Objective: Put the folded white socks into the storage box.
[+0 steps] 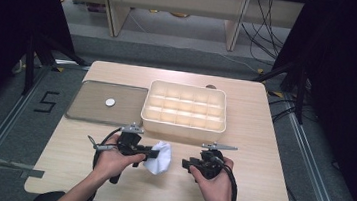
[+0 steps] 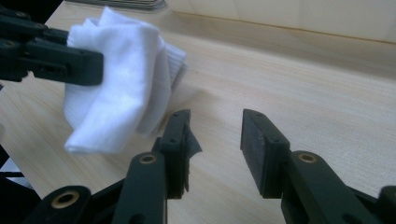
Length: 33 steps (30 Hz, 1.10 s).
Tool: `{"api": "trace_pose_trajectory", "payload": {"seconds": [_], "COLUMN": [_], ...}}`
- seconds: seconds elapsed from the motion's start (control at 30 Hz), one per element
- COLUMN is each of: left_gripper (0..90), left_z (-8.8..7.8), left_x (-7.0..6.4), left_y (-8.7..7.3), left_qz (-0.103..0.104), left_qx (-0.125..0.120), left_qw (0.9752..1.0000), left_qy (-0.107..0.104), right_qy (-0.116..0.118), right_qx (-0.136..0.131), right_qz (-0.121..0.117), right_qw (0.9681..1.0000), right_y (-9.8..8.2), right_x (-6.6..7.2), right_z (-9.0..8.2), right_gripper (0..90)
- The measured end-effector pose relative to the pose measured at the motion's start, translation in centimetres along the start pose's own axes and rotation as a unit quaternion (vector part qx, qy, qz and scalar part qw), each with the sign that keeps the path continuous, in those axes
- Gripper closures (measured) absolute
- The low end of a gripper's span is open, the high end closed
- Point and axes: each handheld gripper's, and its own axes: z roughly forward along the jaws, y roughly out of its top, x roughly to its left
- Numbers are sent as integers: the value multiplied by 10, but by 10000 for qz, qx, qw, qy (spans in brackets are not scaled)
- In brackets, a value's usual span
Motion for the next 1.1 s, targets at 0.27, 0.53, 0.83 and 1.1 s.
{"api": "trace_pose_trajectory", "payload": {"seconds": [0.27, 0.53, 0.83, 1.1], "left_gripper": [753, 753, 753, 752], "left_z": [-7, -15, -21, -24], "left_x": [3, 8, 12, 18], "left_y": [5, 13, 25, 38], "left_qz": [73, 41, 97, 220], "left_qx": [-124, -278, -397, -473], "left_qw": [9998, 9995, 9989, 9982], "left_qy": [144, 135, 225, 287], "right_qy": [74, 45, 6, 82], "right_qx": [-53, -133, -67, -109], "right_qz": [-76, -143, -53, -117], "right_qw": [9999, 9998, 10000, 9998], "right_y": [-4, -9, -10, -10], "right_x": [-4, -10, -11, -12], "right_z": [-1, -1, -1, -1], "right_gripper": [632, 633, 632, 630]}}
